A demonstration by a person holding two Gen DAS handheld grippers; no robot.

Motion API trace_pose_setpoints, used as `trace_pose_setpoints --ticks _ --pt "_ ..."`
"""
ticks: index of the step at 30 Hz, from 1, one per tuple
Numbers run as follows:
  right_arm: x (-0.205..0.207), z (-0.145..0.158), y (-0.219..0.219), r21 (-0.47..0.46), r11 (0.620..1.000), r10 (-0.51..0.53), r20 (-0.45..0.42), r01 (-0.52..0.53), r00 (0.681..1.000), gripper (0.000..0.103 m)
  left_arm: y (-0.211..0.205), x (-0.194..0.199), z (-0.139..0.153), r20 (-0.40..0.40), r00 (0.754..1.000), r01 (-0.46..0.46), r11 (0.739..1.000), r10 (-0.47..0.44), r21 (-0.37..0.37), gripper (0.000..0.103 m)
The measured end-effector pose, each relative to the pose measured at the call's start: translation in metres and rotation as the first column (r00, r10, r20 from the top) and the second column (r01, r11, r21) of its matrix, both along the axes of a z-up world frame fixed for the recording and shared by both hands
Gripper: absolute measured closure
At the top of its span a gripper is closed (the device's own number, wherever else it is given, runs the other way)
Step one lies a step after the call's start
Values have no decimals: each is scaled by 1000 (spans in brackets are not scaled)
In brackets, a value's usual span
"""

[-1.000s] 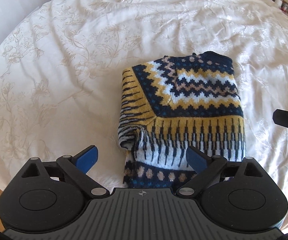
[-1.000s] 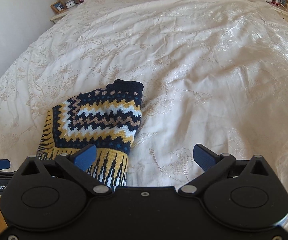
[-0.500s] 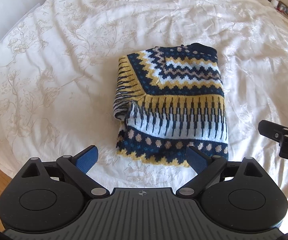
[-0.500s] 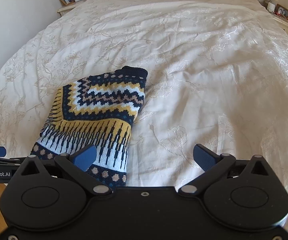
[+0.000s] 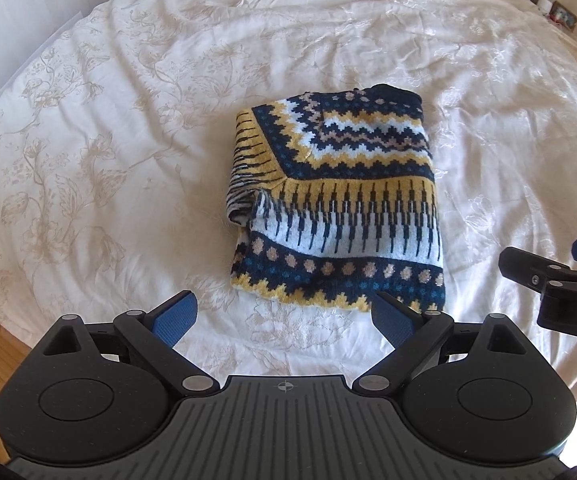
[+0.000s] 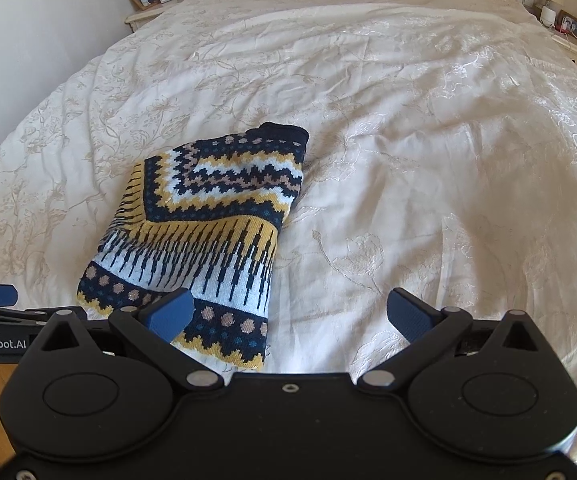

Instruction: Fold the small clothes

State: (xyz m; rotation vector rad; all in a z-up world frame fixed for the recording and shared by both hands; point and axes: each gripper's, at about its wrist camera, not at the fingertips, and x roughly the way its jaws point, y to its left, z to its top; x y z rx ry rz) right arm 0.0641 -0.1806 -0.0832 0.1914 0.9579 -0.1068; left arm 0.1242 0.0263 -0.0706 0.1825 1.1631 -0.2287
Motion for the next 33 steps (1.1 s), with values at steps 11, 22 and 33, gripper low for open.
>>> trace_pose_setpoints --ticks 11,22,33 --pt "-9 7 -3 29 999 -41 25 40 999 1 -4 -2 4 -15 1000 -8 999 8 39 8" --pt "-8 11 -14 50 996 -82 26 80 996 1 -16 4 5 -34 999 11 999 -9 52 8" --pt "-4 8 -13 56 995 -81 16 80 997 1 -17 7 4 -67 998 5 999 -3 35 8"
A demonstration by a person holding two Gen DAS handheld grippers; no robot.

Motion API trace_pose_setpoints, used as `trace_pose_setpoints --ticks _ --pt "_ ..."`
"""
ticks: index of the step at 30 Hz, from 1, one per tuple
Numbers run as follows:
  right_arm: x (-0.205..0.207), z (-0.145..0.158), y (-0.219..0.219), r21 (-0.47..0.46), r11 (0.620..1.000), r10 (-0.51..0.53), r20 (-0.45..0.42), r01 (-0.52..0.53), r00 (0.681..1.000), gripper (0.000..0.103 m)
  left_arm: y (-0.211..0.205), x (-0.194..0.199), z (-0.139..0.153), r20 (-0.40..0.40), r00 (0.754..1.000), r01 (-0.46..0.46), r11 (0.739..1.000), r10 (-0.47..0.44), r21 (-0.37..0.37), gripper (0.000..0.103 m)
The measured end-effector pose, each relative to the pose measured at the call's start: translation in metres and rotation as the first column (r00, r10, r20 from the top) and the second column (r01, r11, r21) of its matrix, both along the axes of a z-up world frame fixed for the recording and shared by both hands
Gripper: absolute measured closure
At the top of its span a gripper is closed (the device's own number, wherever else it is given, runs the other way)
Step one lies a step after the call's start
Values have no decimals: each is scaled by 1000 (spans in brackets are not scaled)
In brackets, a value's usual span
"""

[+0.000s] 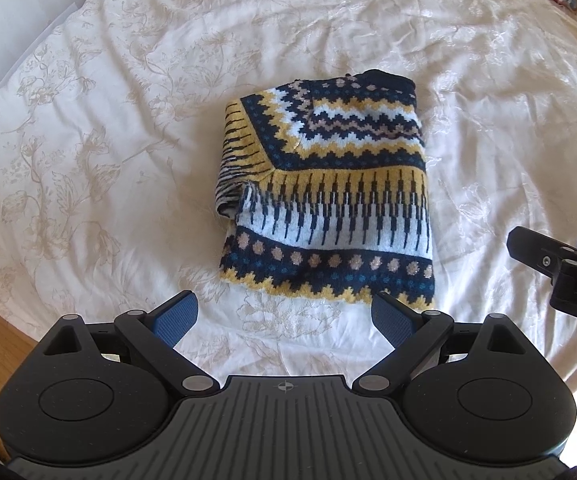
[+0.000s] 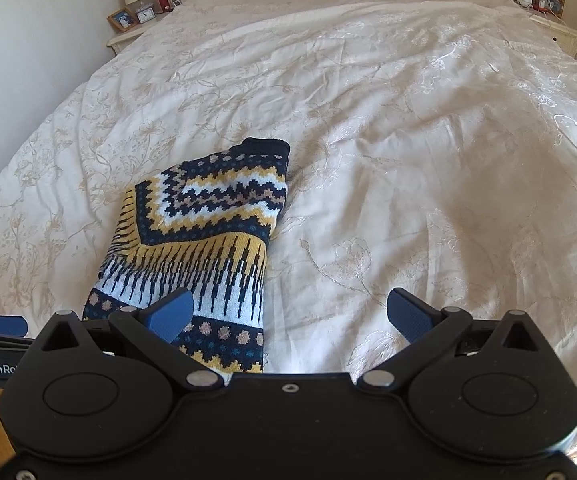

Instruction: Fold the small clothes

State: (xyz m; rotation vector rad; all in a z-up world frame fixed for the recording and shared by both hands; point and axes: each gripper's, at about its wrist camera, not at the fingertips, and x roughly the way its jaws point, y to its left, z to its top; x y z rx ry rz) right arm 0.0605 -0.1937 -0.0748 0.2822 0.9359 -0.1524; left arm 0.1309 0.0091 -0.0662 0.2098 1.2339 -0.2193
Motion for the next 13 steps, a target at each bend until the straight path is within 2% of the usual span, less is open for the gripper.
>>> trace_pose_setpoints --ticks 13 --pt "16 1 6 -2 1000 5 -19 -5 1000 1 8 16 0 1 1000 -25 1000 25 -4 8"
